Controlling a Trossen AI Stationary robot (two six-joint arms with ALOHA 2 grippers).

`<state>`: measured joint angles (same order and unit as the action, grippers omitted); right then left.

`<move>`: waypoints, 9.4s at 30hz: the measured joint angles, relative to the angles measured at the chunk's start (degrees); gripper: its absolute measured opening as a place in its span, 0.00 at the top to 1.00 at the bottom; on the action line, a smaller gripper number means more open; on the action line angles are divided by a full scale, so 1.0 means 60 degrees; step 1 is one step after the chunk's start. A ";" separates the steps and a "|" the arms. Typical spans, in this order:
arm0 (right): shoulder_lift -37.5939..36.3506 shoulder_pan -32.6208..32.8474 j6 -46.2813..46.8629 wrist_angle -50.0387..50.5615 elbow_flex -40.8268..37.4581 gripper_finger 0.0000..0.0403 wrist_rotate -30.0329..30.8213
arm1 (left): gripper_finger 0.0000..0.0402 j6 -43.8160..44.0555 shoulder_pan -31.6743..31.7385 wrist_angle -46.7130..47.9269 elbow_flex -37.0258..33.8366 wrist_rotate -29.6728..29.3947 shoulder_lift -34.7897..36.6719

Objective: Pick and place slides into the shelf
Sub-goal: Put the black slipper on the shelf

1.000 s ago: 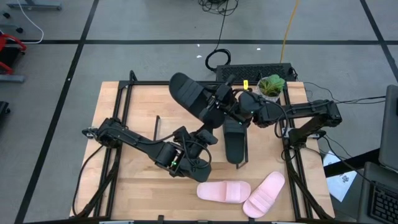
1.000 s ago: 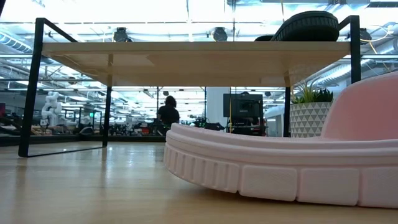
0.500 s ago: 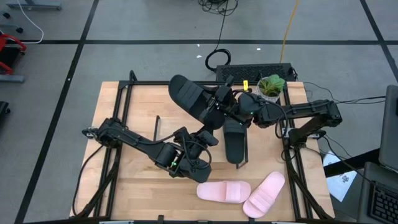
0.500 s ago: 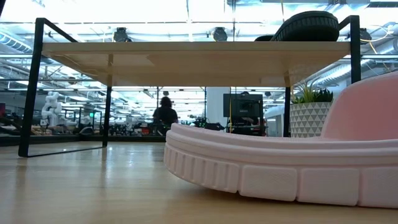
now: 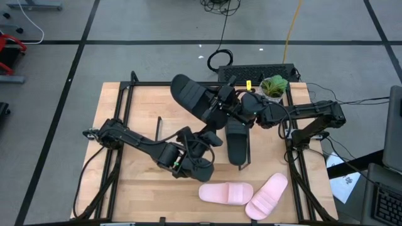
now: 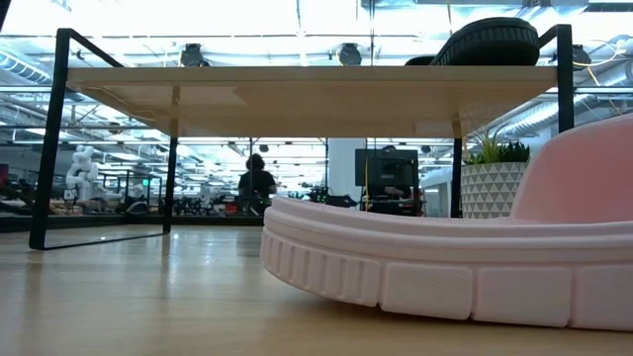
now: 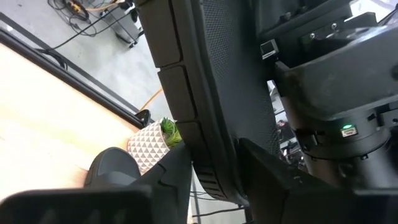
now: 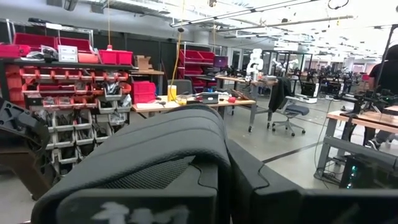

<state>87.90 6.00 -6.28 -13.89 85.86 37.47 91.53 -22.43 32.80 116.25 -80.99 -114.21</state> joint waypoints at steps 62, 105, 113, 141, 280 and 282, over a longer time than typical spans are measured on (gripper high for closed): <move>-0.0076 0.0164 -0.1680 0.0362 -0.0004 0.63 -0.0809 | 0.96 -0.0506 -0.0598 0.0679 0.0004 -0.1242 0.0004; -0.0900 0.0423 -0.2101 0.1513 -0.0017 0.63 -0.0455 | 0.96 0.3014 -0.0383 0.5756 0.0015 -0.0855 0.0385; -0.1502 0.0423 -0.2149 0.2617 -0.0015 0.63 0.0123 | 0.96 0.3055 -0.0416 0.6098 0.0015 -0.0335 0.0441; -0.2986 0.0372 -0.1314 1.0330 -0.0007 0.63 0.3280 | 0.96 -0.1069 -0.0018 0.4548 0.0015 0.8253 0.0441; -0.4115 0.0372 -0.0896 1.0710 -0.0007 0.63 0.1479 | 0.26 -0.1061 0.1296 0.2723 -0.1508 1.1328 0.0160; -0.4102 0.0372 -0.0938 1.0654 -0.0007 0.63 0.1475 | 0.25 -0.1065 0.1296 0.2608 -0.1508 1.1329 0.0160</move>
<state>63.29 8.23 -11.91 50.03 85.82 46.33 85.14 -14.66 48.45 107.20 -13.02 -113.25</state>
